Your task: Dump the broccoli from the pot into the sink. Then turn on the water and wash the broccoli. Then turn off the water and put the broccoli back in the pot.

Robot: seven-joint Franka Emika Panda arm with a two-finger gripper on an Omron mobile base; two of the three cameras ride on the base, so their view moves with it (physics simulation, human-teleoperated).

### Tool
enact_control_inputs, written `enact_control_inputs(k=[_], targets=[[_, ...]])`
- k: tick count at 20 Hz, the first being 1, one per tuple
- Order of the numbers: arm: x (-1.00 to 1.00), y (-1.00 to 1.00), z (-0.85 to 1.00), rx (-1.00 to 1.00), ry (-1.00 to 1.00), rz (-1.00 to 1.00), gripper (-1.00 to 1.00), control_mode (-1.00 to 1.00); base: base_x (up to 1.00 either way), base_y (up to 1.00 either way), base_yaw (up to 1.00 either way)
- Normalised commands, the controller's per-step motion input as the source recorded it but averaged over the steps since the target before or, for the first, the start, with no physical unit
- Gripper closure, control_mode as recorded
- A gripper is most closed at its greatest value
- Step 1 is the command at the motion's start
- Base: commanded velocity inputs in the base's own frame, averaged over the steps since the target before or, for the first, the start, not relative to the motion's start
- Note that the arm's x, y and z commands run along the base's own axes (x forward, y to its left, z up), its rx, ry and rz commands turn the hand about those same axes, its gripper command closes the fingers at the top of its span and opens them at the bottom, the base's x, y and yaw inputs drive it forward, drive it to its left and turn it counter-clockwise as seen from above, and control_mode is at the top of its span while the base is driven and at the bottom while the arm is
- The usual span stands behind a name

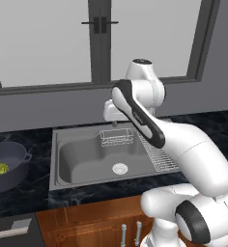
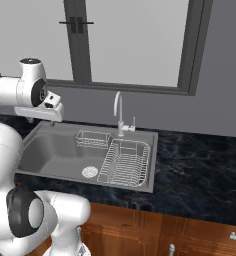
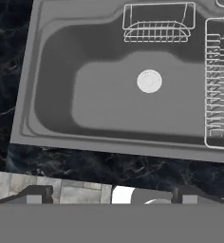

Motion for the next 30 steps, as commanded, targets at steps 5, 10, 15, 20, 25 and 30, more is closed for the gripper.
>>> enact_control_inputs(k=[5, 10, 15, 20, 25, 30], targets=[[-0.05, 0.65, -0.03, 0.00, 0.05, -0.01, -1.00, -1.00, 0.00, 0.00, 0.00], [0.00, 0.74, -0.15, -0.03, 0.11, -0.01, -1.00, -1.00, 0.00, 0.00, 0.00], [0.00, 0.69, -0.20, -0.01, 0.14, -0.01, -1.00, -1.00, 0.00, 0.00, 0.00], [0.00, 0.63, -0.14, 0.00, 0.12, -0.01, -1.00, -1.00, 0.00, 0.00, 0.00], [0.00, 0.75, -0.09, -0.03, 0.11, -0.03, -1.00, -1.00, 0.00, 0.00, 0.00], [0.00, 0.64, 0.00, -0.02, 0.04, -0.08, -1.00, -1.00, 0.00, 0.00, 0.00]])
